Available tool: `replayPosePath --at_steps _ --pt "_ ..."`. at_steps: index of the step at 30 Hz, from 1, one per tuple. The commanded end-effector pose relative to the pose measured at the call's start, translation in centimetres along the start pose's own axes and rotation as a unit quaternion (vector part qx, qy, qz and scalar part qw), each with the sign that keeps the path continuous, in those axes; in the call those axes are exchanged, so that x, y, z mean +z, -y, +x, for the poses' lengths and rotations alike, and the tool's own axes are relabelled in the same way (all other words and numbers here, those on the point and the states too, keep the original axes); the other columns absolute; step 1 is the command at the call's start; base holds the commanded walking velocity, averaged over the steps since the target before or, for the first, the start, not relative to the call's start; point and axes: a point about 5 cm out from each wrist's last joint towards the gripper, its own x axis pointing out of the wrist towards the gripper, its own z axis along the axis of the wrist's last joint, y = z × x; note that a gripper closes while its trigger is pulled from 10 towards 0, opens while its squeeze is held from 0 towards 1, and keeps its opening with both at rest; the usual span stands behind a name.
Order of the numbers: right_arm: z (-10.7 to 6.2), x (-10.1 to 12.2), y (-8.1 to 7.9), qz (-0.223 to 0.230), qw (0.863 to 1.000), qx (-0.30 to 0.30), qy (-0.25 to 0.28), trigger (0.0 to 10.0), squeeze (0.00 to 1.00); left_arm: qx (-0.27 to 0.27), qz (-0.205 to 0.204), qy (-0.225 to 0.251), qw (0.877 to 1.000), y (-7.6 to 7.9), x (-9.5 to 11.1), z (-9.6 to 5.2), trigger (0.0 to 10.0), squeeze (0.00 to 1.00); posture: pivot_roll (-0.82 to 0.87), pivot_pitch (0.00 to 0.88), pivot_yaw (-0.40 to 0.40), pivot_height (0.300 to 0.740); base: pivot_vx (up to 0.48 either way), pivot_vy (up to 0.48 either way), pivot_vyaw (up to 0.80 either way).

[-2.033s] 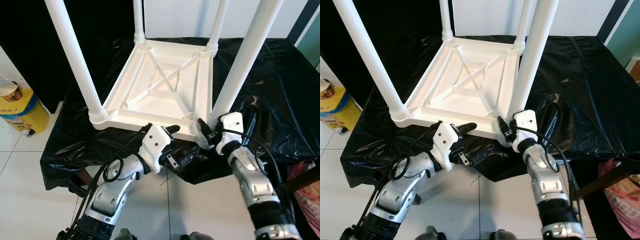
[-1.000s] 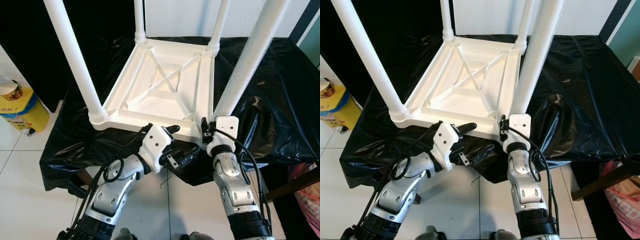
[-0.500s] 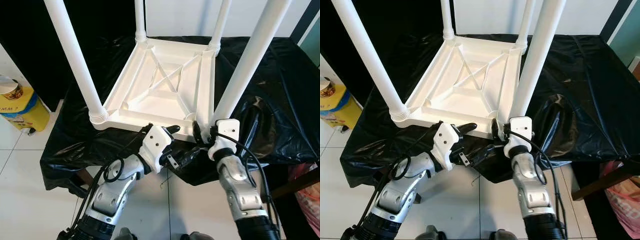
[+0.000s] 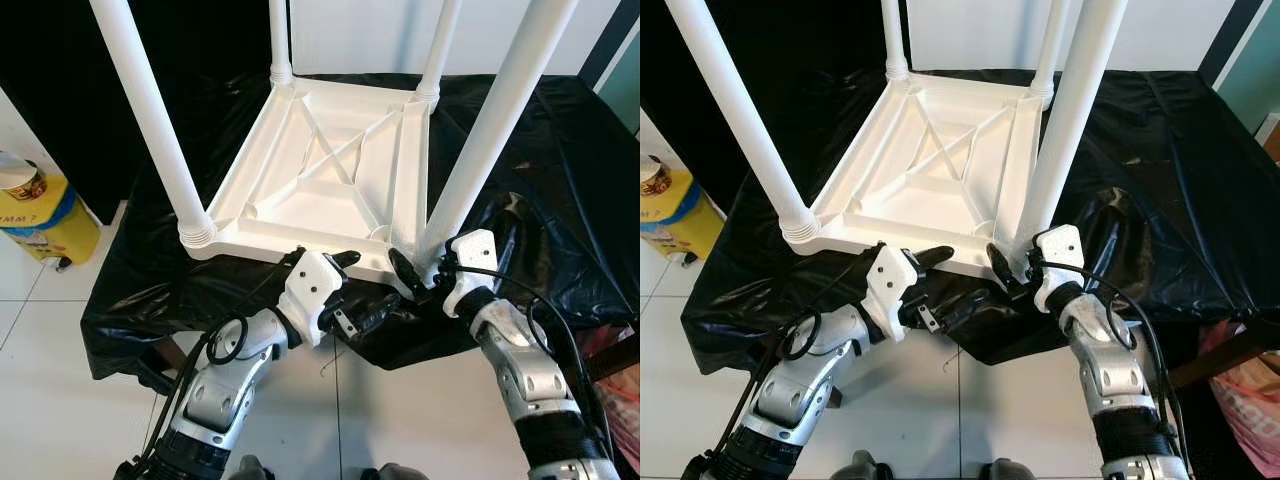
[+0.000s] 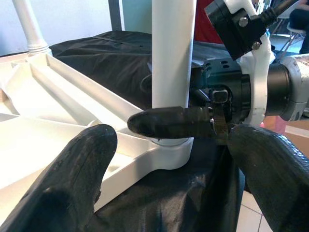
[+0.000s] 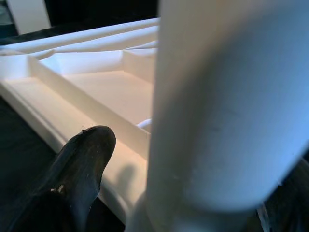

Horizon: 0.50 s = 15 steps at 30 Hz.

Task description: Building children table

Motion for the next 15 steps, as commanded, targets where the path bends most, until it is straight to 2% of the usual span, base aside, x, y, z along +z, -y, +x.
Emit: replayPosePath --at_steps 1,3,4,5,6,7,15 --pt "0.16 -0.25 -0.08 0.000 1.000 0.016 -0.004 10.0 0.00 0.020 0.001 -0.003 1.000 -0.19 -0.15 0.12 10.0 0.00 0.03 0.092 -0.027 0.740 0.000 0.000 0.00" --pt "0.37 -0.31 -0.05 -0.006 1.000 0.025 -0.007 10.0 0.00 0.019 0.001 -0.003 1.000 -0.18 -0.14 0.14 10.0 0.00 0.03 0.092 -0.027 0.740 0.000 0.000 0.00" --pt "0.62 -0.41 -0.01 -0.016 0.999 0.035 -0.010 9.3 0.00 0.019 0.000 -0.003 1.000 -0.17 -0.12 0.14 10.0 0.00 0.03 0.092 -0.029 0.740 0.000 0.000 0.00" --pt "0.62 -0.41 -0.01 -0.016 0.999 0.035 -0.010 9.3 0.00 0.019 0.000 -0.003 1.000 -0.17 -0.12 0.14 10.0 0.00 0.03 0.092 -0.029 0.740 0.000 0.000 0.00" --pt "0.85 -0.50 0.04 -0.018 0.999 0.038 -0.012 2.8 0.00 0.020 0.001 -0.003 1.000 -0.20 -0.11 0.14 10.0 0.00 0.03 0.093 -0.032 0.740 0.000 0.000 0.00" --pt "1.01 -0.63 0.09 -0.020 0.999 0.042 -0.014 0.0 0.00 0.022 0.001 -0.002 1.000 -0.27 -0.07 0.12 10.0 0.00 0.04 0.093 -0.033 0.740 0.000 0.000 0.00" --pt "1.02 -1.14 0.11 -0.018 0.999 0.046 -0.019 0.0 0.00 0.027 0.002 -0.002 1.000 -0.34 -0.04 -0.01 10.0 0.00 0.04 0.094 -0.036 0.740 0.000 0.000 0.00"
